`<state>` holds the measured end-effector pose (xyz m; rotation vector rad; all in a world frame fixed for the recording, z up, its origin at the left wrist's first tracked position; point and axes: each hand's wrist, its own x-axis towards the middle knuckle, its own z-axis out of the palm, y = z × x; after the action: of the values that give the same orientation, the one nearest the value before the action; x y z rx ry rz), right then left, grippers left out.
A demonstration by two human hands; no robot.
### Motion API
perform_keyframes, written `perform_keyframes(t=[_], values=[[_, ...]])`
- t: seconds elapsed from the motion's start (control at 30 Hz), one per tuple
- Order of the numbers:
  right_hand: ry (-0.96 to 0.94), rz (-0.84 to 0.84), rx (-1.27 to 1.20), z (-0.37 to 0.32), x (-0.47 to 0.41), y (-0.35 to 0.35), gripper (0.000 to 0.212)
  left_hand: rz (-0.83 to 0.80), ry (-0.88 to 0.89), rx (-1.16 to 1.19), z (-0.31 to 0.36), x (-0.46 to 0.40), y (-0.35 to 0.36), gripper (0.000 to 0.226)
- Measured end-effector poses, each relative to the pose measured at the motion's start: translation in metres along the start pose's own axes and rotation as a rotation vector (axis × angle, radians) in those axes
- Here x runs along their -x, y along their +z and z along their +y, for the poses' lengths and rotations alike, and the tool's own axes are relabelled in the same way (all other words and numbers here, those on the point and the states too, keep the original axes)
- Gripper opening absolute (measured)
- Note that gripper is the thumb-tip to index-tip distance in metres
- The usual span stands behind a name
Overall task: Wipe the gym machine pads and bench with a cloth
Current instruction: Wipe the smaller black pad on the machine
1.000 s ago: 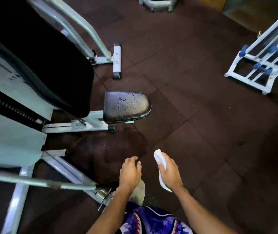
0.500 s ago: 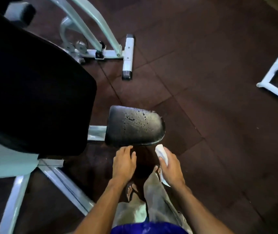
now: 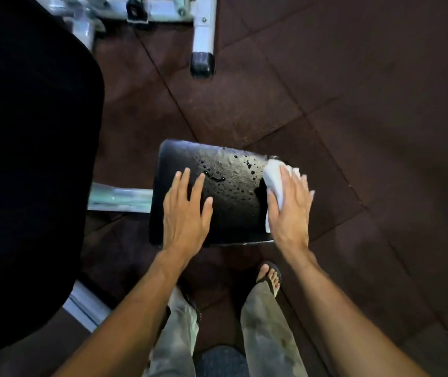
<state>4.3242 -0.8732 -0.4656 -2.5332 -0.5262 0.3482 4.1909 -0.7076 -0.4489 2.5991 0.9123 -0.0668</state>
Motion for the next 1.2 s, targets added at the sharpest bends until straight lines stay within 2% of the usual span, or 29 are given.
perform_keyframes(t=[0.1,0.27,0.33,0.43,0.5,0.6,0.67,0.7,0.77,0.87,0.93,1.0,1.07,1.2], values=[[0.06,0.054,0.253,-0.004,-0.023,0.028,0.061,0.009,0.032,-0.081,-0.029,-0.019,0.018,0.06],[0.08,0.247,0.308,-0.012,-0.019,0.059,0.062,-0.011,0.062,-0.206,-0.056,-0.027,0.044,0.065],[-0.017,0.231,0.343,-0.018,-0.005,0.066,0.06,0.011,0.073,-0.208,-0.058,-0.027,0.048,0.065],[-0.268,0.089,0.388,-0.002,0.03,0.056,0.055,0.012,0.071,-0.19,-0.06,-0.027,0.047,0.063],[-0.302,0.075,0.412,0.019,0.044,0.04,0.053,0.013,0.068,-0.177,-0.06,-0.027,0.046,0.062],[-0.109,0.183,0.383,0.03,0.013,0.026,0.05,0.016,0.054,-0.168,-0.058,-0.028,0.047,0.062],[0.066,0.236,0.342,0.008,-0.038,0.034,0.052,0.017,0.045,-0.177,-0.059,-0.027,0.049,0.061],[0.091,0.229,0.349,-0.009,-0.061,0.044,0.054,0.018,0.043,-0.175,-0.059,-0.028,0.049,0.061],[-0.008,0.222,0.341,-0.043,-0.077,0.072,0.055,0.03,0.049,-0.172,-0.06,-0.028,0.051,0.061],[-0.278,0.099,0.348,-0.06,-0.022,0.089,0.051,0.034,0.063,-0.161,-0.061,-0.028,0.05,0.059],[-0.381,-0.021,0.336,-0.036,0.021,0.072,0.053,0.017,0.055,-0.142,-0.061,-0.028,0.048,0.059],[-0.416,-0.042,0.379,-0.002,0.043,0.049,0.054,0.013,0.046,-0.134,-0.06,-0.028,0.048,0.059],[-0.354,0.019,0.441,0.023,0.033,0.03,0.053,0.013,0.045,-0.133,-0.058,-0.028,0.047,0.059],[0.034,0.261,0.353,-0.007,-0.057,0.043,0.05,0.011,0.04,-0.138,-0.059,-0.028,0.049,0.059]])
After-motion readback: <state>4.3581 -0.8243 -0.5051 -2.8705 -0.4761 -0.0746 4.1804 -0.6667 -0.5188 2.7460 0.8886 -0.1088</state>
